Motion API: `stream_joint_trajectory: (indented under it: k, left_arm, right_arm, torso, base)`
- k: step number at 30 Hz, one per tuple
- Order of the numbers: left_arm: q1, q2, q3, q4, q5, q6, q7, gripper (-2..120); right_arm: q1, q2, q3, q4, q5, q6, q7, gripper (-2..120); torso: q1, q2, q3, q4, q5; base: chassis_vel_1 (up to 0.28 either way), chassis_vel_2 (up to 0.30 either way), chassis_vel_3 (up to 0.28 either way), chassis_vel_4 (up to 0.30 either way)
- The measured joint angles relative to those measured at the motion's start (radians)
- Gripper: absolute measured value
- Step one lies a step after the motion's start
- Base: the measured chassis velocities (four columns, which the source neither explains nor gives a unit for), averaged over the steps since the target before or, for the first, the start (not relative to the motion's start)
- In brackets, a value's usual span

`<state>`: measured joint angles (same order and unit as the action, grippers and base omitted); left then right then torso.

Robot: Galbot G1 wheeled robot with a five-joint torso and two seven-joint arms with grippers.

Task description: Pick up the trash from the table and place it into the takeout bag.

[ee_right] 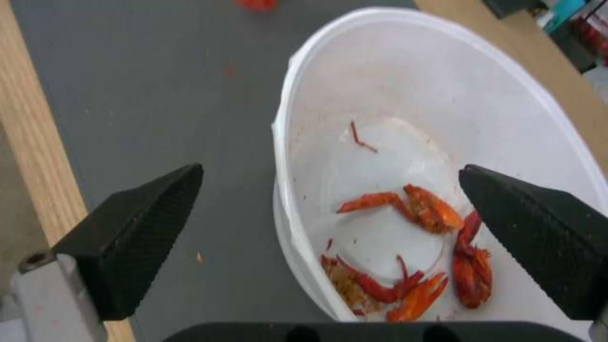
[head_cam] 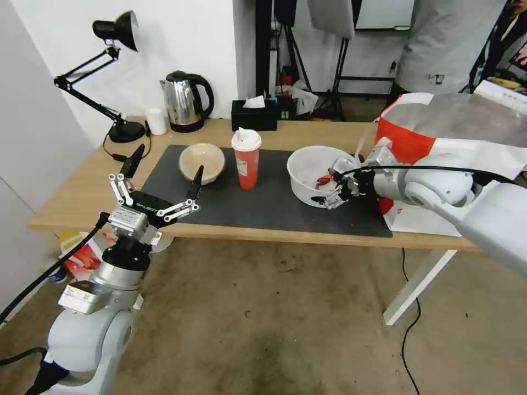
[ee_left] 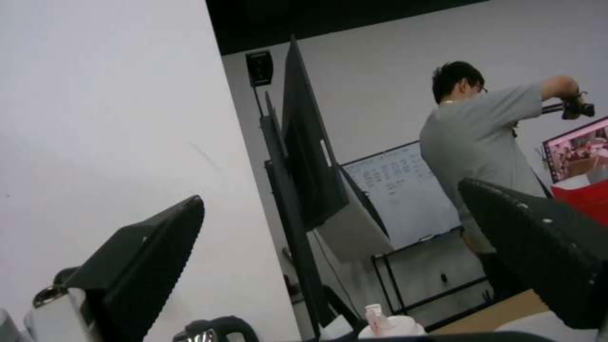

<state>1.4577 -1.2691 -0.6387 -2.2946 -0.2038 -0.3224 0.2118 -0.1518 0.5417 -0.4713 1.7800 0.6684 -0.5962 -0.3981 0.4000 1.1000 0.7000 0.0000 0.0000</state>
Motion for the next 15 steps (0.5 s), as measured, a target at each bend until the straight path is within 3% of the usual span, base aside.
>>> stream_joint_trajectory:
  k: [15]
  left_arm:
    - [0.018,-0.008,-0.007,-0.012,0.000,-0.003,0.000,100]
  right_arm:
    - [0.024,0.041,-0.047,-0.047,-0.014,0.000,0.000,100]
  torso:
    - [0.000,0.000,0.000,0.0000,-0.0001]
  base:
    - [0.000,0.000,0.000,0.000]
